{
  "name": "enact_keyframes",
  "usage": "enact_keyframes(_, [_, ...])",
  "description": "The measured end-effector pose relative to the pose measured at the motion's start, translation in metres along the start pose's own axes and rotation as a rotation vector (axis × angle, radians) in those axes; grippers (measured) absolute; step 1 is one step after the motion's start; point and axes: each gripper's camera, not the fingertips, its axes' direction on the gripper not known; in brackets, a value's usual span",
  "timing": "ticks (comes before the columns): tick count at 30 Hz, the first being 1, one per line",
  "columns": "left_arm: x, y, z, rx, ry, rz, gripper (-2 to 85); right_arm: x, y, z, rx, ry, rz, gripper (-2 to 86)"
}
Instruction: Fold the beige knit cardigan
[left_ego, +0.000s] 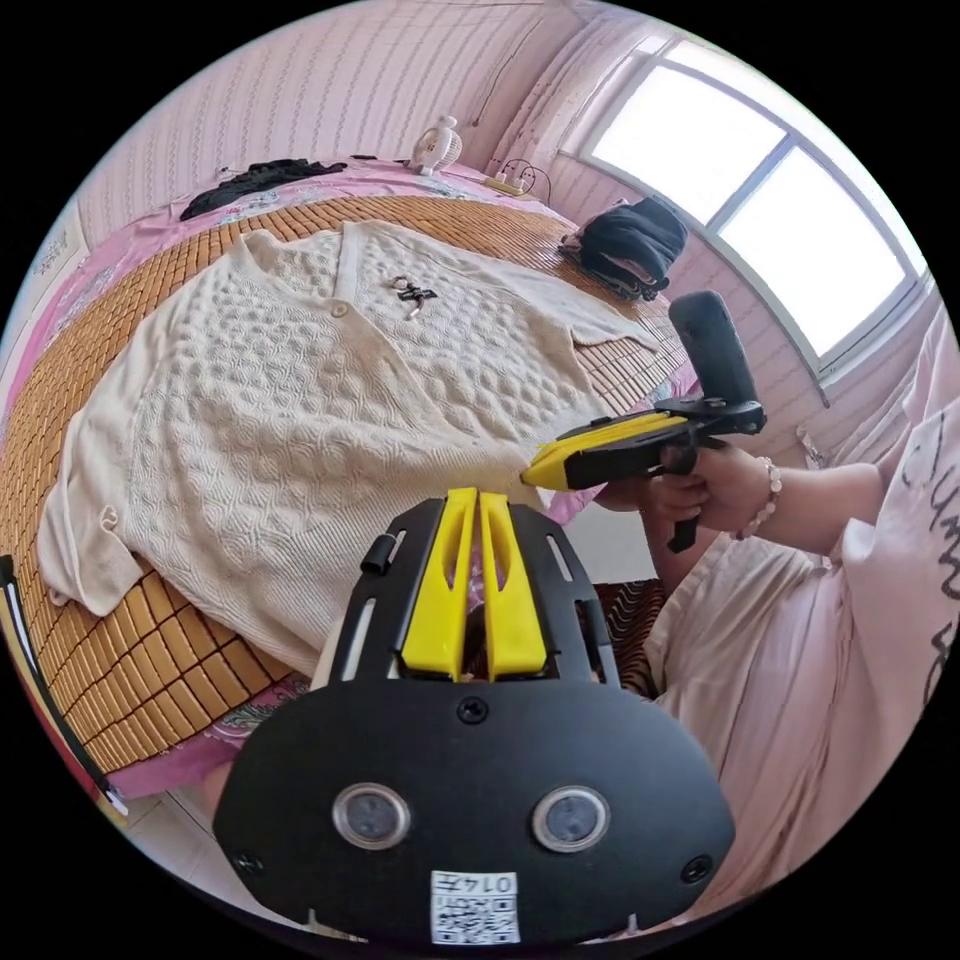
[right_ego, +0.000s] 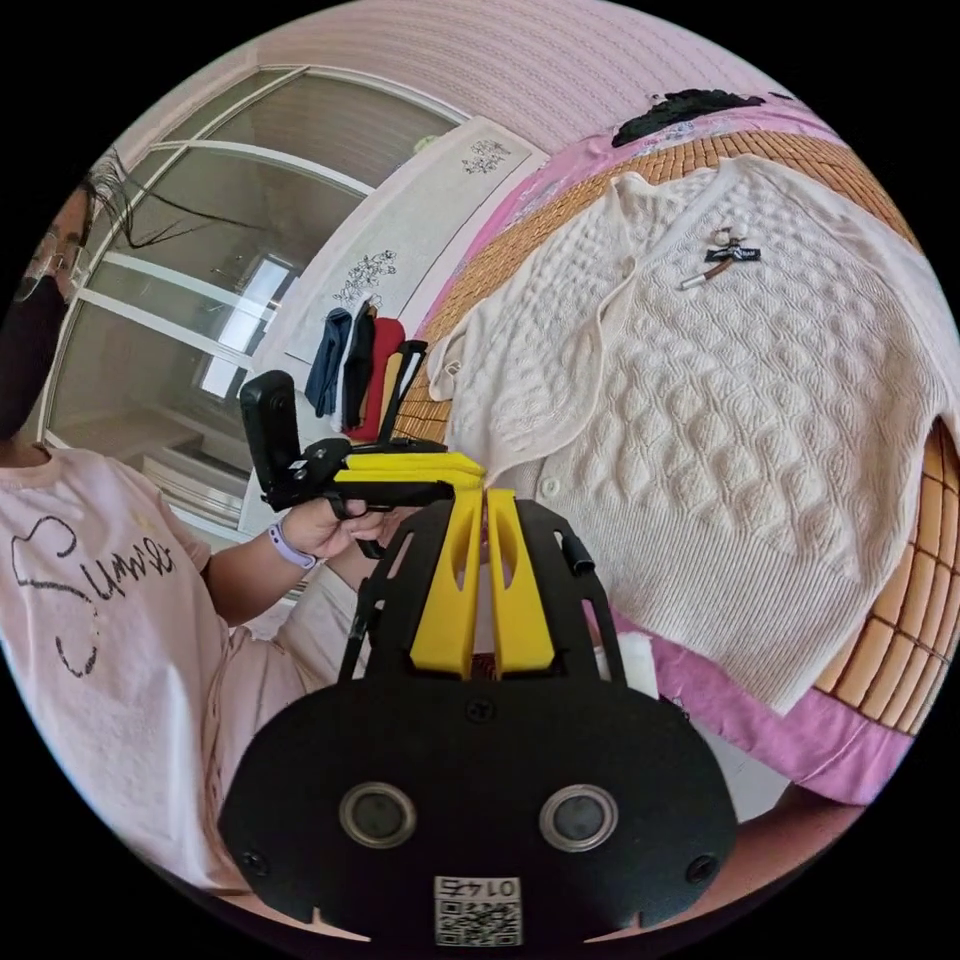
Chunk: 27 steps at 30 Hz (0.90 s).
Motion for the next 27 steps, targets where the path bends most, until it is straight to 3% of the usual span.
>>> enact_keyframes(6, [-0.008,0.008,-0.019,-0.002,-0.144,-0.046,3.8,-0.007,0.002,0.013,-0.087,0.100,-0.023,13.8])
enact_keyframes(10, [-0.062,0.019,-0.067,0.066,-0.437,-0.213,4.7,-0.014,0.006,0.005,-0.097,0.093,-0.028,13.7])
enact_keyframes(15, [-0.126,0.037,-0.104,0.117,-0.486,-0.478,7.4,-0.019,0.010,-0.013,-0.101,0.089,-0.007,13.4])
enact_keyframes(17, [-0.146,0.041,-0.084,0.020,-0.517,-0.533,7.4,-0.019,0.011,-0.018,-0.106,0.084,0.004,13.2])
enact_keyframes(18, [-0.149,0.042,-0.079,-0.005,-0.508,-0.536,7.3,-0.019,0.011,-0.021,-0.113,0.087,0.011,13.1])
enact_keyframes(19, [-0.147,0.045,-0.083,0.081,-0.511,-0.502,5.4,-0.020,0.012,-0.024,-0.122,0.085,0.012,12.9])
enact_keyframes(22, [-0.150,0.042,-0.092,-0.014,-0.473,-0.466,0.4,-0.025,0.014,-0.038,-0.137,0.093,0.003,12.4])
enact_keyframes(27, [-0.152,0.039,-0.167,-0.095,-0.733,-0.356,-0.5,-0.024,0.019,-0.073,-0.103,0.141,0.022,11.2])
